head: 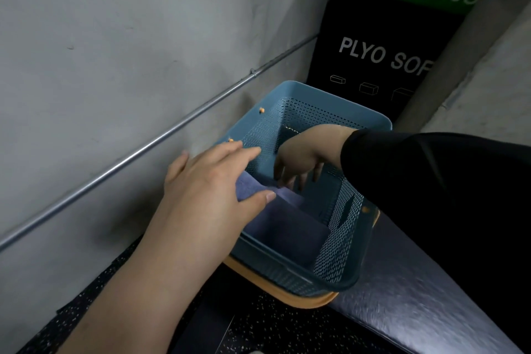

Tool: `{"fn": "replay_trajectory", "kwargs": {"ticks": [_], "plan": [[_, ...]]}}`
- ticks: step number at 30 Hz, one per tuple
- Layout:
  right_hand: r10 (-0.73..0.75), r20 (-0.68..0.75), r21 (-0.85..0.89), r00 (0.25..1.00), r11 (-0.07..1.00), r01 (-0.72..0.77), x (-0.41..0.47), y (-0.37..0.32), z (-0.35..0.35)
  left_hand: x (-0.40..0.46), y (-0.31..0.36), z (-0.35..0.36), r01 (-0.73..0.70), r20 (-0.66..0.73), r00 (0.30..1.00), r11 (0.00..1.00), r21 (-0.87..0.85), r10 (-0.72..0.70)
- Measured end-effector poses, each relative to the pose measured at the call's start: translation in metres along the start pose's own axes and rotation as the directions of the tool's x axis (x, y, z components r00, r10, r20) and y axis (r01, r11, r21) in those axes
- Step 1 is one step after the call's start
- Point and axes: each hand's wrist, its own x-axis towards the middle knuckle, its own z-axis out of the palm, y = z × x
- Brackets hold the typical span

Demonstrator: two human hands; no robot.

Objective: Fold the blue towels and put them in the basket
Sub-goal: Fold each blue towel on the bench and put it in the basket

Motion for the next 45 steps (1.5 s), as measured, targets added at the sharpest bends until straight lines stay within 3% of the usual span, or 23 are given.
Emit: {"fn": "replay_trajectory", "kwargs": {"ticks": [2,5,7,9,12,15,17,19,22,26,28,30,33,37,39,41,42,45], "plan": [[-0.034,-0.077,-0.082,0.996,0.996,0.028,-0.011,0.001,-0.011,0.001,0.005,0.0,-0.007,-0.015,1.0,1.0,0.011,0.007],[-0.132,-0.34,-0.166,0.931,0.983,0.079,-0.033,0.009,-0.03,0.001,0.015,0.0,-0.069,-0.086,0.994,0.998,-0.015,0.067],[-0.159,-0.598,-0.111,0.786,0.987,0.115,-0.062,0.018,-0.04,0.001,0.028,0.0,-0.097,-0.129,0.988,0.994,-0.059,0.089],[-0.099,-0.84,0.025,0.533,0.975,0.22,-0.105,0.033,-0.044,0.0,0.044,0.002,-0.097,-0.131,0.988,0.99,-0.106,0.083],[0.048,-0.959,0.164,0.281,0.898,0.407,-0.17,0.069,-0.026,-0.001,0.072,0.01,-0.159,-0.158,0.978,0.978,-0.137,0.137],[0.165,-0.974,0.214,0.158,0.898,0.384,-0.222,0.113,0.028,-0.006,0.113,0.023,-0.203,-0.204,0.965,0.961,-0.187,0.164],[0.235,-0.963,0.268,0.134,0.903,0.335,-0.248,0.139,0.082,-0.013,0.15,0.036,-0.261,-0.222,0.952,0.939,-0.226,0.211],[0.314,-0.936,0.348,0.16,0.895,0.278,-0.265,0.165,0.143,-0.023,0.189,0.057,-0.31,-0.185,0.946,0.911,-0.272,0.267],[0.408,-0.88,0.453,0.243,0.875,0.172,-0.278,0.205,0.239,-0.046,0.244,0.102,-0.357,-0.005,0.93,0.898,-0.258,0.368],[0.506,-0.794,0.521,0.338,0.852,-0.052,-0.304,0.248,0.354,-0.088,0.298,0.169,-0.454,0.283,0.825,0.872,-0.183,0.489],[0.57,-0.709,0.6,0.415,0.797,-0.07,-0.317,0.269,0.395,-0.107,0.319,0.196,-0.49,0.381,0.771,0.857,-0.158,0.511],[0.614,-0.656,0.659,0.439,0.749,-0.063,-0.328,0.292,0.42,-0.123,0.334,0.218,-0.516,0.447,0.728,0.844,-0.144,0.521],[0.644,-0.662,0.686,0.384,0.727,-0.036,-0.336,0.318,0.44,-0.138,0.351,0.242,-0.531,0.515,0.684,0.837,-0.132,0.516],[0.641,-0.726,0.648,0.251,0.759,-0.066,-0.342,0.346,0.45,-0.143,0.366,0.263,-0.528,0.526,0.677,0.838,-0.138,0.514],[0.638,-0.765,0.621,0.084,0.766,-0.166,-0.35,0.37,0.454,-0.142,0.373,0.272,-0.527,0.522,0.672,0.834,-0.162,0.526],[0.679,-0.728,0.673,-0.095,0.683,-0.285,-0.363,0.397,0.459,-0.142,0.38,0.281,-0.527,0.505,0.67,0.827,-0.194,0.545],[0.715,-0.687,0.709,-0.132,0.619,-0.337,-0.37,0.411,0.463,-0.142,0.384,0.285,-0.529,0.496,0.668,0.823,-0.206,0.554],[0.845,-0.532,0.757,-0.057,0.444,-0.478,-0.389,0.449,0.479,-0.147,0.396,0.296,-0.54,0.482,0.659,0.809,-0.231,0.578]]}}
